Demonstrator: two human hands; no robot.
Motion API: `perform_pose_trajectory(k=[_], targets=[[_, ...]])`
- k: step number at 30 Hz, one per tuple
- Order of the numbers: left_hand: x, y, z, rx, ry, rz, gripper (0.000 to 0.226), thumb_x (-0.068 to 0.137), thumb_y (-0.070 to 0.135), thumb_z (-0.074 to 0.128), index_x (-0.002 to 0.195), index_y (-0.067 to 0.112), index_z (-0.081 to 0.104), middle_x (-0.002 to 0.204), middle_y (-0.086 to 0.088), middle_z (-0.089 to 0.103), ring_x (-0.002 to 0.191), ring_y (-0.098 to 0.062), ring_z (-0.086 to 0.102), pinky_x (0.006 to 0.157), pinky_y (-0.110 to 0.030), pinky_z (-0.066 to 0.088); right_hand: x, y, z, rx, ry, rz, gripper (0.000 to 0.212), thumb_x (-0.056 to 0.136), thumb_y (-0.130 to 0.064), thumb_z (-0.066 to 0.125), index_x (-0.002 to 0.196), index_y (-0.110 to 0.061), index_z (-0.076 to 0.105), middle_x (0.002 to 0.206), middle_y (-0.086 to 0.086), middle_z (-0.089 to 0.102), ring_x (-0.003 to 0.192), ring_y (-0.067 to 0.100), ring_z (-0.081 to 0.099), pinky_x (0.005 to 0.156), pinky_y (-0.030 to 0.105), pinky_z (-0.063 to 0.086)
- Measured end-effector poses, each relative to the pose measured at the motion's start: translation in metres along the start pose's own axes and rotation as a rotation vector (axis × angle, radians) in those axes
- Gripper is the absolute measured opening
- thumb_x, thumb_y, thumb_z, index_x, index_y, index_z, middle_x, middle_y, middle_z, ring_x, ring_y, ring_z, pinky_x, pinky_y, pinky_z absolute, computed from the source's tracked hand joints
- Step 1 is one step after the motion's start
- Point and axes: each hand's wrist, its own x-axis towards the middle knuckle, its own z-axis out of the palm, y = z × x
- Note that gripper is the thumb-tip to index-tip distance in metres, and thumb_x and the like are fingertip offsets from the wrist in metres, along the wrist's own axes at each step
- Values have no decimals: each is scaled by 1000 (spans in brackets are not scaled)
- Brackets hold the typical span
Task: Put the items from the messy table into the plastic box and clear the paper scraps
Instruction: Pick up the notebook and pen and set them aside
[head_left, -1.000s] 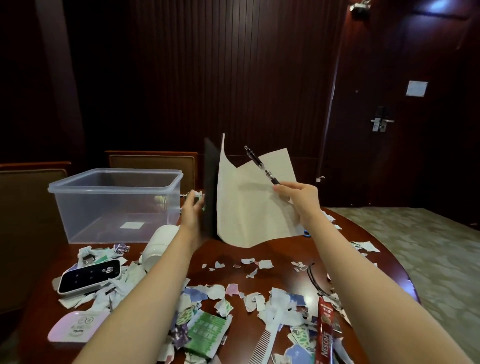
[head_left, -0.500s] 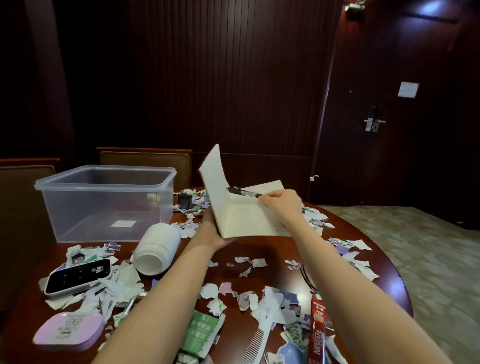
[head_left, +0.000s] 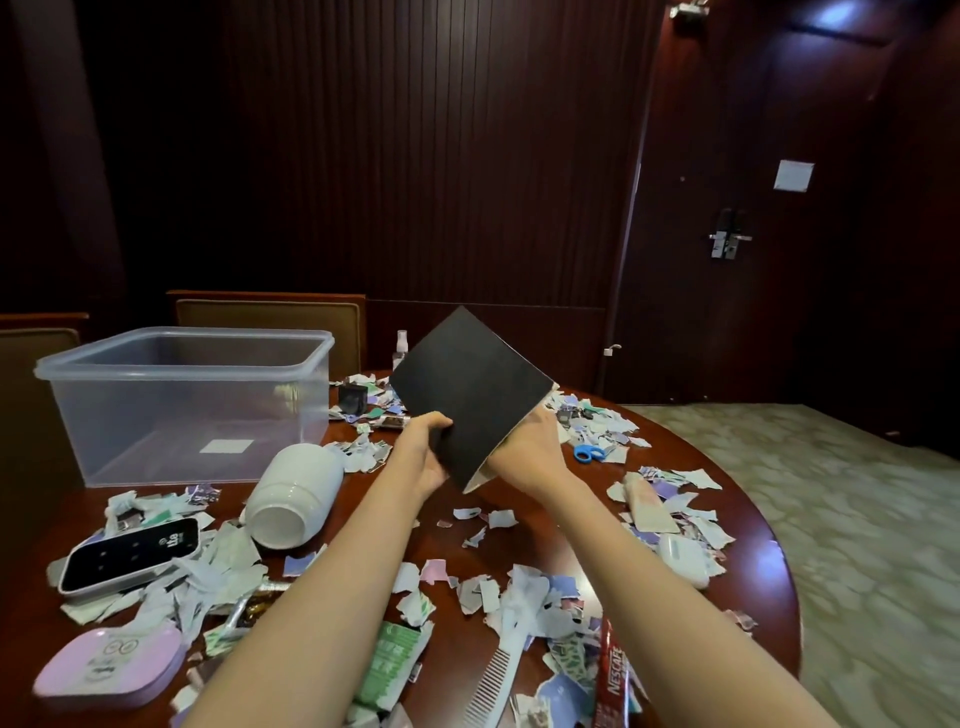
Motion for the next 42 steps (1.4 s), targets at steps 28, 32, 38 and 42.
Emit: perform_pose_trajectory(k=[28,32,38,42], targets=[[12,-40,93,244,-2,76,19,83,0,66,100,2,59,123,-16,60,78,-22,58,64,-30,49,-1,101,-101,761,-29,646,50,88,-3,61,135,-5,44,120,14,54,68,22,58,35,19,48],[12,-60,127,421,-47,68,49,86,4,63,131,-1,44,132,-14,53,115,-30,54,81,-32,46,-7,116,-133,570,121,584,48,86,1,61,132,-10,51,105,7,55,63,14,56,37,24,48],[0,-100,175,953,-226,223,55,90,9,58,141,7,36,142,-13,44,125,-29,48,99,-35,43,-19,144,-167,202,334,527,27,81,-1,55,97,-18,69,92,12,69,82,33,70,72,44,59],[-13,-124,202,1151,-428,273,48,93,-2,47,140,5,41,141,-13,46,129,-28,45,102,-35,43,-28,163,-177,-5,424,549,34,79,-1,46,97,-15,71,88,14,70,78,37,69,77,40,58]])
